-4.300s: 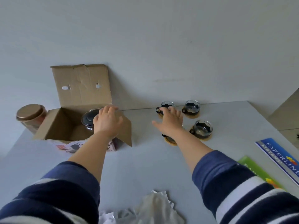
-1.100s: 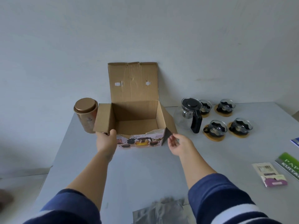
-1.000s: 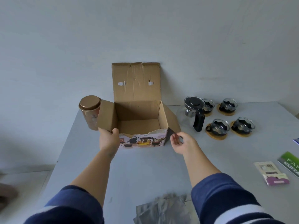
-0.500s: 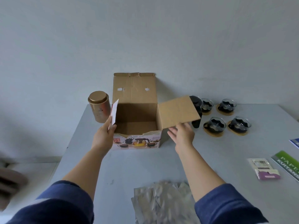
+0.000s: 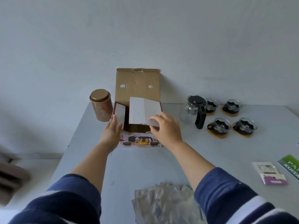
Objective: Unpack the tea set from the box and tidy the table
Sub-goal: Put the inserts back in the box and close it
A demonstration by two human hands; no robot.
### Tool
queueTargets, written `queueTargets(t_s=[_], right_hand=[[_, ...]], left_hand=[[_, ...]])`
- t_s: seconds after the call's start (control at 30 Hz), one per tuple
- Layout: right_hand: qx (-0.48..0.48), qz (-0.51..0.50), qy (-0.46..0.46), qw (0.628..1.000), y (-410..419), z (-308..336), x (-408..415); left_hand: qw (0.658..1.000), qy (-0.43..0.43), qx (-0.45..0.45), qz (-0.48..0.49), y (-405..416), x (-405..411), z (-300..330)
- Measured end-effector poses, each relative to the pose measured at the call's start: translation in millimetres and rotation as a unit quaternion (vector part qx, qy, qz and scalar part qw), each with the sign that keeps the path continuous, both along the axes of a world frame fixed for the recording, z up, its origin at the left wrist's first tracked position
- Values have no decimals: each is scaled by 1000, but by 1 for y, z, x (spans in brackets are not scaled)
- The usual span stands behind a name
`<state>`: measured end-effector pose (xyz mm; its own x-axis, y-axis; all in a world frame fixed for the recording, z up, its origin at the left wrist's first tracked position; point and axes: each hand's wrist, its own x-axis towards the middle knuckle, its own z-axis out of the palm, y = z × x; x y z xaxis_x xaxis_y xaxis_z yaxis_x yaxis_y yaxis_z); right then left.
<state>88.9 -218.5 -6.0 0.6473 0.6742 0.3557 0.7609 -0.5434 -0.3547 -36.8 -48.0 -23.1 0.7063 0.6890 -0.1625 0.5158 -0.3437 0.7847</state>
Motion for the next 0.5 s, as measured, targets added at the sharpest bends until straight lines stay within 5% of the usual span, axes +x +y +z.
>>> queueTargets(t_s=[0.13,0.2,0.3,0.4,0.5], right_hand=[[-83,-10,74,994,13,3,17],[3,-65,212,975,29,15,37],[180,-144,385,894,55,33,66],[221,-159,518,811,73,45,87],[228,-148,531,802,80,53,96]], left_hand=[[1000,-31,-1,-5,0,-1,-8],[999,-39,6,-6,0,-1,-11],[999,-36,14,-11,1,0,-15],[999,-46,4,-15,4,1,-17],[998,-52,-11,-15,5,1,-18]])
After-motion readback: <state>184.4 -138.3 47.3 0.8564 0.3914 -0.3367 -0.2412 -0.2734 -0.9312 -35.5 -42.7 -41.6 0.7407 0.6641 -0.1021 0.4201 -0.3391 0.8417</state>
